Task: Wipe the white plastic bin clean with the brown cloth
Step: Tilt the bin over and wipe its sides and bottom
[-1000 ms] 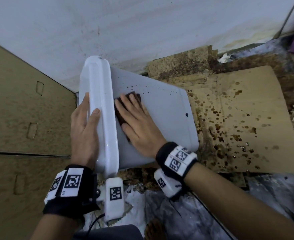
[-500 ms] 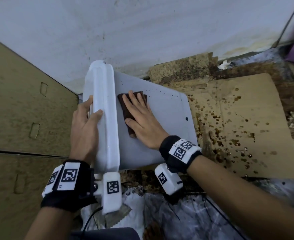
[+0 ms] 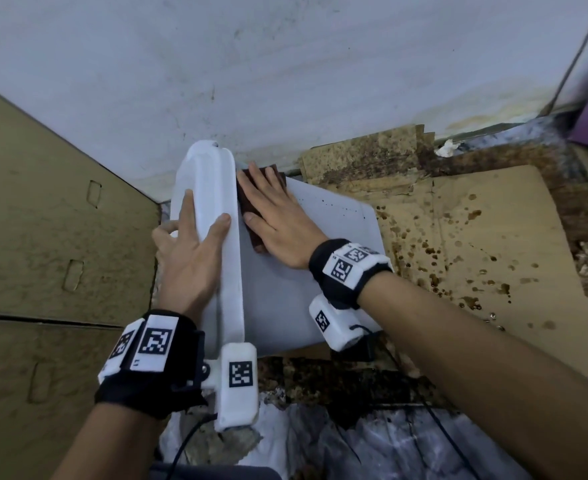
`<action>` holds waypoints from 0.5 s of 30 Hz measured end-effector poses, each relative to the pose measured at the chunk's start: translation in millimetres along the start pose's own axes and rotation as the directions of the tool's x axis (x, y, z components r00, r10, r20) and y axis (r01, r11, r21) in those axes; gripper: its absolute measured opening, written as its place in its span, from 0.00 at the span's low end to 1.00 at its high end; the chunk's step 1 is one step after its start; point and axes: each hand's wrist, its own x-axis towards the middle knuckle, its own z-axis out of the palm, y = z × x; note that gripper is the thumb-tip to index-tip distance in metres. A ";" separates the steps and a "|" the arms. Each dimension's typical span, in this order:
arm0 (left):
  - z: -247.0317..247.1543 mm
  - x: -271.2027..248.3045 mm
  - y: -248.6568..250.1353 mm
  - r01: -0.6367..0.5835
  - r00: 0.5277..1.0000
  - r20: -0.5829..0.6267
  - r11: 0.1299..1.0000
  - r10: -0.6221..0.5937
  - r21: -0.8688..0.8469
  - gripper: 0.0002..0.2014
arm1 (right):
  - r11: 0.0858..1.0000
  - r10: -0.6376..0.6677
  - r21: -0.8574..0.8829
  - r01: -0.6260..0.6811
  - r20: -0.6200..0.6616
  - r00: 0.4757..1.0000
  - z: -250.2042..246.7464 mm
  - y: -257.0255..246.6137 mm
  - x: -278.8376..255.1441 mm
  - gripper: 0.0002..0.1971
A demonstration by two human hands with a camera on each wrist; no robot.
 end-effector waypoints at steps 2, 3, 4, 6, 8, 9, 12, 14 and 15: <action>1.0 0.3 -0.9 -0.030 1.000 0.009 0.999 0.030 -0.024 0.34 | 1.000 0.002 -0.008 -0.002 -0.001 1.000 -7.5 2.5 10.9 0.29; 1.4 0.2 -0.9 -0.055 0.998 0.005 0.998 0.055 -0.024 0.35 | 1.000 0.000 -0.013 0.000 0.001 1.000 -9.8 4.1 13.2 0.30; 1.5 -0.1 -1.1 -0.082 0.997 -0.002 0.996 0.082 -0.018 0.37 | 1.000 0.000 -0.013 0.000 0.001 1.000 -10.1 4.7 13.0 0.30; 1.7 -1.3 -2.1 -0.124 0.992 -0.019 0.992 0.124 -0.010 0.38 | 1.000 0.014 0.008 -0.014 -0.014 1.000 -4.6 0.7 6.3 0.31; 1.7 -2.2 -4.4 -0.142 0.989 -0.034 0.990 0.141 -0.013 0.37 | 0.998 0.028 0.048 -0.027 -0.036 0.999 7.9 -7.1 -4.6 0.31; 1.0 -3.0 -5.2 -0.142 0.989 -0.037 0.990 0.141 -0.012 0.37 | 0.998 0.025 0.065 -0.022 -0.043 0.999 14.7 -10.1 -9.4 0.31; -0.3 -2.5 -7.7 -0.123 0.992 -0.029 0.992 0.123 -0.009 0.39 | 0.998 -0.011 0.061 0.015 -0.066 0.998 20.4 -4.5 -11.5 0.30; -2.4 -0.5 -9.4 -0.110 0.994 -0.028 0.994 0.110 -0.017 0.40 | 0.999 -0.017 0.025 0.019 -0.063 0.998 17.7 7.9 -6.8 0.30; -3.1 -0.3 -10.1 -0.103 0.994 -0.028 0.994 0.103 -0.019 0.40 | 1.000 0.000 0.018 0.002 -0.062 0.998 16.5 16.6 -5.8 0.30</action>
